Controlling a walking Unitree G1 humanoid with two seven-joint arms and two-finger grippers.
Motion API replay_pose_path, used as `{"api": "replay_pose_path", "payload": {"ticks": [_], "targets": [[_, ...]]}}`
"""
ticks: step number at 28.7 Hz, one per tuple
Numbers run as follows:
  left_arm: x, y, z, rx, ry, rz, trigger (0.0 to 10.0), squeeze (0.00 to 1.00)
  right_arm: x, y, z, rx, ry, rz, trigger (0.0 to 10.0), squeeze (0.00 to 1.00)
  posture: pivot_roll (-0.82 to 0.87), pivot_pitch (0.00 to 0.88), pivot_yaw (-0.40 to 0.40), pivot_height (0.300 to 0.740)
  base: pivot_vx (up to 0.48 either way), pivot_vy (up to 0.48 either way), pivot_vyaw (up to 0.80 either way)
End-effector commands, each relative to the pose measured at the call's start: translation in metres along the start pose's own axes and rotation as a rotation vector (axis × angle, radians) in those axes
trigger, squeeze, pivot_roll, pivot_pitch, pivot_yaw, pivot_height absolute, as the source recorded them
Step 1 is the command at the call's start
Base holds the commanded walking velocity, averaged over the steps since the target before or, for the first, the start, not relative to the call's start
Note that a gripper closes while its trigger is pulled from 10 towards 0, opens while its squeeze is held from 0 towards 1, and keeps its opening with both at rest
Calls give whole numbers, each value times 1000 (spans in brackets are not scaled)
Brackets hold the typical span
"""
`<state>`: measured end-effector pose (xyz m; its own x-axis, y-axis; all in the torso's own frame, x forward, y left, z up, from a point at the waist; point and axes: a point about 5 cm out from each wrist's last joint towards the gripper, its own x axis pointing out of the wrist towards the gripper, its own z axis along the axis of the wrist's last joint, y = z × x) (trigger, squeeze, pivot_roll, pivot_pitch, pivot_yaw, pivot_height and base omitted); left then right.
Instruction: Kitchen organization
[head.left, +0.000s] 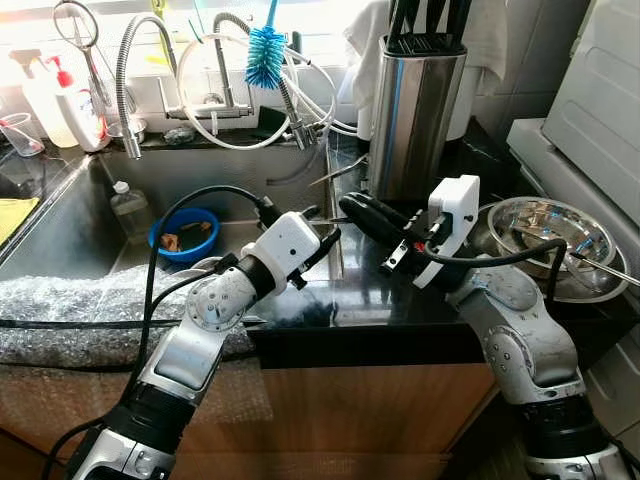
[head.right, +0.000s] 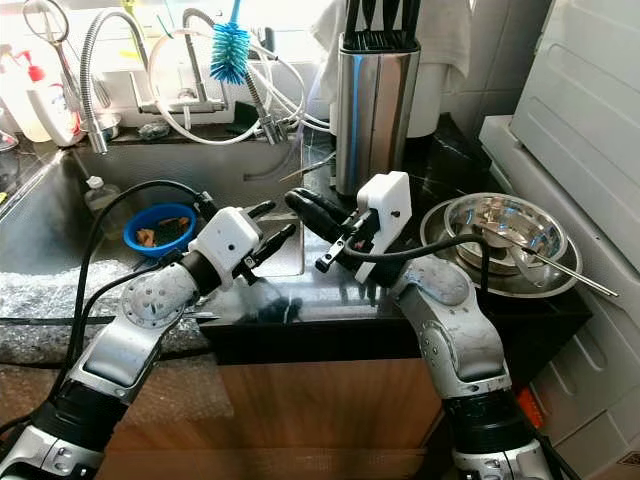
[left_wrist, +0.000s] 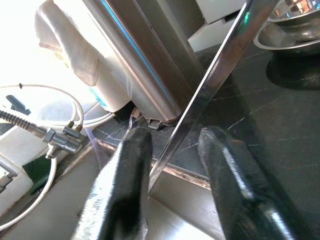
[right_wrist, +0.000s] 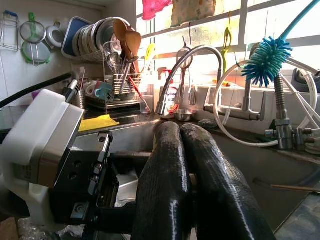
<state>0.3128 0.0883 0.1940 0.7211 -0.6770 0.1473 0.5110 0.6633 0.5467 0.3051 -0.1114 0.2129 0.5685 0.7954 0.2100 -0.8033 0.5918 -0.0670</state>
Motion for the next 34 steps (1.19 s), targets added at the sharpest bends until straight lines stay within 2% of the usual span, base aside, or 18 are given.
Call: {"api": "replay_pose_path", "payload": {"ticks": [1, 26, 27, 34], "targets": [[1, 5, 0, 24, 10, 16, 0, 0, 2, 5, 4, -11, -7, 17, 10000, 0, -20, 0, 30, 740, 0, 0, 0], [1, 9, -2, 35, 25, 25, 0, 0, 5, 0, 4, -21, -1, -14, 10000, 0, -13, 0, 34, 740, 0, 0, 0], [1, 9, -2, 35, 26, 27, 0, 0, 6, -1, 4, -15, -3, -19, 10000, 1000, -13, 0, 34, 740, 0, 0, 0], [3, 10, -2, 33, 24, 30, 0, 0, 7, 0, 5, -17, -8, -24, 10000, 1000, -16, 0, 37, 740, 0, 0, 0]]}}
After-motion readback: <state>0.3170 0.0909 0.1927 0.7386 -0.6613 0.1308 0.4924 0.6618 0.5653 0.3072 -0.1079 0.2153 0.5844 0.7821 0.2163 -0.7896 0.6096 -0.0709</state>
